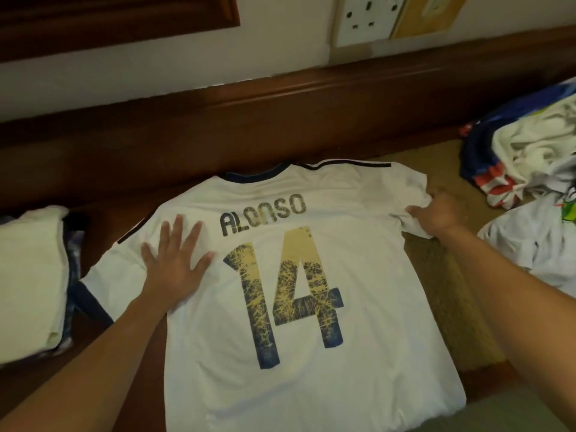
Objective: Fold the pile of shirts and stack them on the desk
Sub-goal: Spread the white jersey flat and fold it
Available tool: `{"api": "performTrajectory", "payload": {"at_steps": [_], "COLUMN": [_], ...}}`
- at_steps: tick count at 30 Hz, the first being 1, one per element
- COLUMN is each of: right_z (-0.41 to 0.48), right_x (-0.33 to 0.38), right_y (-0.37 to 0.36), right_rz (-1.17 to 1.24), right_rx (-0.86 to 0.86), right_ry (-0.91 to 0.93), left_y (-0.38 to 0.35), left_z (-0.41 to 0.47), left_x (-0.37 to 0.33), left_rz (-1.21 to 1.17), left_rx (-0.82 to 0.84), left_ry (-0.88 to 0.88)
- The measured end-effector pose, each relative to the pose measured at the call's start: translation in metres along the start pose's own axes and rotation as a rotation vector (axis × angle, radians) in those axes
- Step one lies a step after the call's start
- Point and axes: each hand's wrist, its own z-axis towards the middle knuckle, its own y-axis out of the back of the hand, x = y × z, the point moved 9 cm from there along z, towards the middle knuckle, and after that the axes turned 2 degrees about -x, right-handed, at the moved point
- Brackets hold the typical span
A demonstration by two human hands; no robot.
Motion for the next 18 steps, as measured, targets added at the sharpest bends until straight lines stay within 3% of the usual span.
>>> {"api": "performTrajectory", "payload": {"at_steps": [3,6,8,11,15,18], "right_z": [-0.012,-0.045,-0.069,-0.106,-0.128,-0.142], "right_x": [0.018,0.070,0.103,0.125,0.130,0.148], "right_y": [0.021,0.023,-0.002,-0.052,-0.080,-0.076], "right_rz": [-0.225,-0.329,-0.297,-0.447,-0.657,-0.577], "right_rx": [-0.212,-0.341,-0.241,-0.085,-0.166,-0.278], "right_ry": [0.038,0.326,0.600,0.854,0.853,0.872], "left_y": [0.004,0.020,0.020,-0.001,-0.009,-0.001], "left_z": [-0.006,-0.016,-0.028,-0.045,-0.064,-0.080], "left_x": [0.000,-0.001,-0.001,-0.002,0.009,0.019], "left_rz": [-0.028,-0.102,-0.090,0.003,-0.002,-0.037], "left_rx": [-0.039,-0.170,-0.216,-0.124,-0.089,-0.131], "left_ry": [0.006,0.058,0.072,0.022,0.014,0.050]}}
